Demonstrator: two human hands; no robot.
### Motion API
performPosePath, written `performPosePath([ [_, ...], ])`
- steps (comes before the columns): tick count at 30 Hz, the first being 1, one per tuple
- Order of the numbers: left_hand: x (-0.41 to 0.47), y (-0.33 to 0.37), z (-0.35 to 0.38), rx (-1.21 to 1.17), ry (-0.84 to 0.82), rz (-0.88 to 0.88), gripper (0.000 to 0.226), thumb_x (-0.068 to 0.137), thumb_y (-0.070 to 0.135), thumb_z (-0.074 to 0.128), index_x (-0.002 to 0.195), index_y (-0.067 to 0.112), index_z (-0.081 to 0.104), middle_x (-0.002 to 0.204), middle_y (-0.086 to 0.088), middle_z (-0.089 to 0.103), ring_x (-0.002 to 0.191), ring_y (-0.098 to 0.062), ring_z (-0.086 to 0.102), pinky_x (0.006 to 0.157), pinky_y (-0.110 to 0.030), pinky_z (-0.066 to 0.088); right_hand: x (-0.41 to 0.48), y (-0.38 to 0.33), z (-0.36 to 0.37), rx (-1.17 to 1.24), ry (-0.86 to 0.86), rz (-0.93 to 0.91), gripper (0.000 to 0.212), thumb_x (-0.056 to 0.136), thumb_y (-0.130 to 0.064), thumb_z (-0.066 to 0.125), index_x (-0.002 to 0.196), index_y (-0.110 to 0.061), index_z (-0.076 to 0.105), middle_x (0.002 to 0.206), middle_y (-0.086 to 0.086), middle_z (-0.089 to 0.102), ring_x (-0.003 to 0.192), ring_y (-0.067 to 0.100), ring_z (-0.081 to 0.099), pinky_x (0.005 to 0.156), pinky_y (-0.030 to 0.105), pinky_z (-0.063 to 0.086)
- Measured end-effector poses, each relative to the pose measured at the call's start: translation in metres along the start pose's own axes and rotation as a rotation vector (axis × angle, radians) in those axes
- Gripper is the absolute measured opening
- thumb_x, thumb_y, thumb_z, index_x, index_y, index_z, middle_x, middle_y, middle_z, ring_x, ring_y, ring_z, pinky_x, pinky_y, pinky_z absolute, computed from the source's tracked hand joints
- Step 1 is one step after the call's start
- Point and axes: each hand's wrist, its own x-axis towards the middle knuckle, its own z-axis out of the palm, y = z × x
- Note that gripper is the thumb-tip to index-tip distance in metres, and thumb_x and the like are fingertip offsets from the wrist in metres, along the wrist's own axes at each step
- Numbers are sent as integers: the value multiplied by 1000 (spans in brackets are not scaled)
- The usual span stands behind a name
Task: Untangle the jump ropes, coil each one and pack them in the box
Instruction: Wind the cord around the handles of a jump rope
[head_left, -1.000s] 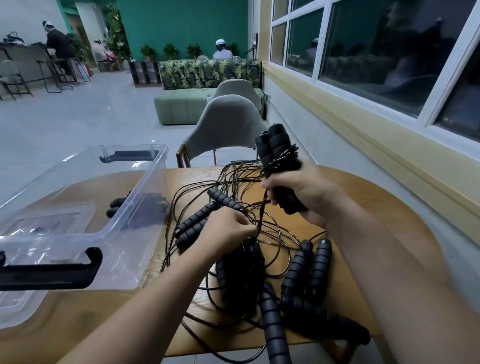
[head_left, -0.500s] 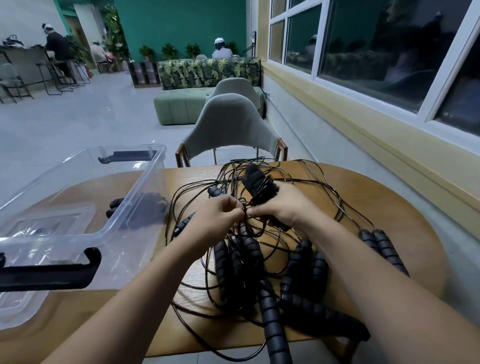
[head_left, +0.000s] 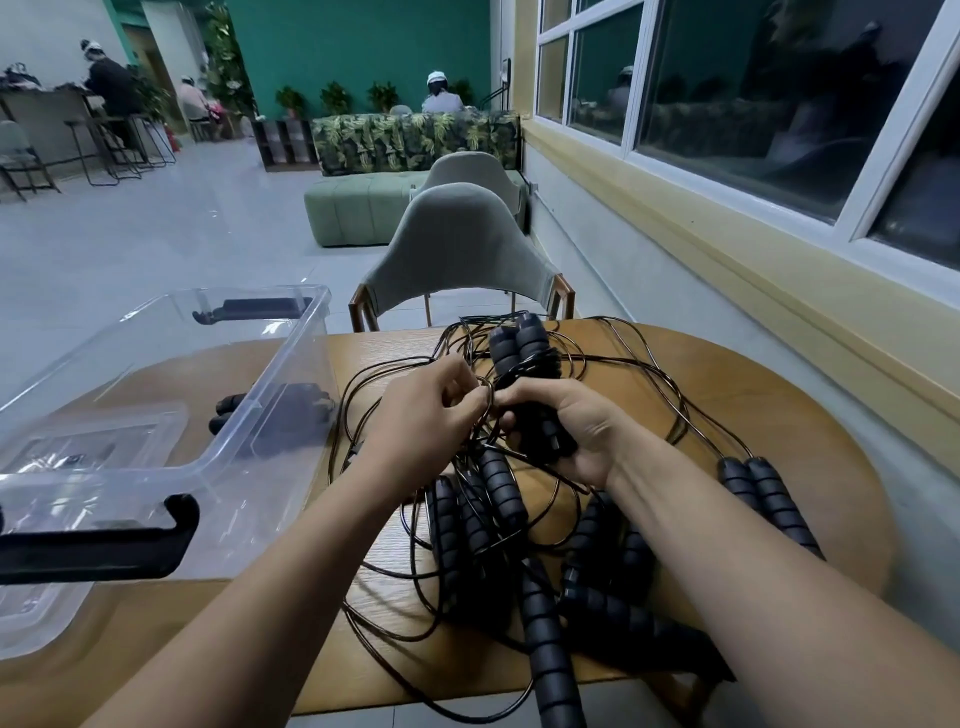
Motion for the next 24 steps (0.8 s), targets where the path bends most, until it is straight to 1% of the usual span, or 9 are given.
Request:
performPosePath([
  [2,-4,4,-1,92,22,55,18,95,43,70,89,27,64,71,8,64,68,-13,60,62,-36,50,1,-2,-1,-54,16,-20,13,89,-9,75,101,-4,71,92,12,68,66,13,62,61,26,48],
  [5,-8,8,2,238,65,181,21,93,43,68,90,25,58,72,4,63,68,-23,59,60,-39,48,3,0,0,-115,56,-60,13,87,-12,80,95,-5,74,85,11,68,64,16,62,60,28,45],
  [9,-10,7,6,403,90,296,8,95,31,68,92,23,65,78,4,67,77,-27,61,69,-38,39,5,-3,0,-156,123,-120,9,85,1,78,92,-4,74,82,14,68,63,19,61,60,30,48],
  [12,-9,1,6,459,59,347,7,95,29,68,94,22,69,84,5,70,81,-28,62,72,-41,43,0,-4,0,-294,157,-94,14,84,4,76,97,-2,73,86,19,67,61,20,61,55,29,50],
  [15,-6,1,3,520,33,375,5,92,24,71,92,20,69,82,2,68,78,-31,62,66,-38,39,-3,-6,1,-281,118,-39,15,84,-2,78,99,-4,73,90,20,66,62,20,61,53,26,49],
  [17,-6,5,1,568,18,380,5,90,23,72,89,20,68,78,1,66,74,-33,63,66,-36,32,-4,-7,0,-261,92,-15,17,82,-7,83,98,-6,75,94,21,66,64,21,61,54,27,47],
  [19,-7,8,2,627,-9,354,6,90,26,70,88,20,67,78,1,66,73,-32,63,66,-36,31,-5,-8,-1,-257,54,6,24,78,-11,87,99,-7,76,96,20,66,66,21,62,56,30,45],
  [21,-9,12,3,702,-43,322,10,91,32,68,89,22,69,81,1,67,74,-32,63,65,-36,34,-7,-8,0,-248,35,-8,19,80,-6,84,97,-5,75,89,18,67,62,19,63,52,27,47],
  [24,-11,16,2,792,-81,275,11,91,33,67,89,23,70,84,-1,71,76,-31,65,65,-35,30,-10,-6,6,-285,59,-58,10,87,5,74,89,-4,71,72,12,65,52,16,60,45,23,46],
])
